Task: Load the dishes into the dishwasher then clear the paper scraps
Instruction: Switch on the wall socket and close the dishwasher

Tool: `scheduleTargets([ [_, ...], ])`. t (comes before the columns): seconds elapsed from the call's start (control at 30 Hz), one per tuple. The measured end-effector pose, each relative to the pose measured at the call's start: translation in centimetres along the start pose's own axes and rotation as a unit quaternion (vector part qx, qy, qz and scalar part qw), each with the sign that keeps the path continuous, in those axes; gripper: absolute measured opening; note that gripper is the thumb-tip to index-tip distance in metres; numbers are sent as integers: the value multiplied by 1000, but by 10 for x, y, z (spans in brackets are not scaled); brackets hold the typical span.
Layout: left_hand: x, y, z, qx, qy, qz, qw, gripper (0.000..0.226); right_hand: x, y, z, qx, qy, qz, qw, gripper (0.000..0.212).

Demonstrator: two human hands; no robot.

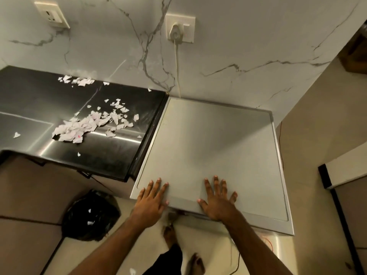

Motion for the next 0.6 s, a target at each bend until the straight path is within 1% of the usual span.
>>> scheduleTargets([
  [0.03,7,-1,-4,1,-1,-2,1000,72,4,-1,-3,-1,2,1,1000,83],
  [0.1,25,0,-12,2,-10,-8,1000,86,12,-1,-7,-4,-2,1,1000,82],
  [0.2,47,1,-20,-5,-13,-13,1000,103,21,-3,-10,-5,-15,3,1000,84],
  [0.37,63,6,-28,-1,-5,-20,1000,104,34,-1,-12,-9,-25,6,1000,87],
  [0.47,75,3,-32,14,61,-40,997,99,39,-4,-11,-21,-19,-3,1000,87],
  [0.5,79,-1,-36,43,72,-41,996,94,41,-7,-11,-26,-20,-9,999,88],
  [0.53,83,-5,-40,99,84,-26,991,87,43,-9,-12,-27,-19,-16,999,89],
  [0.57,85,-11,-44,176,89,16,980,79,44,-12,-14,-25,-17,-25,999,92],
  [0.6,87,-17,-49,278,74,85,954,77,44,-15,-15,-22,-17,-33,999,97],
])
Point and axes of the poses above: each hand's wrist, its own x-axis away from the middle knuckle, its own z-axis out of the back of the hand, y = z × x, the point moved 4 cm from there along -x, towards the middle knuckle, and after that the axes turned 7 degrees about x, right-handed, at the moved point
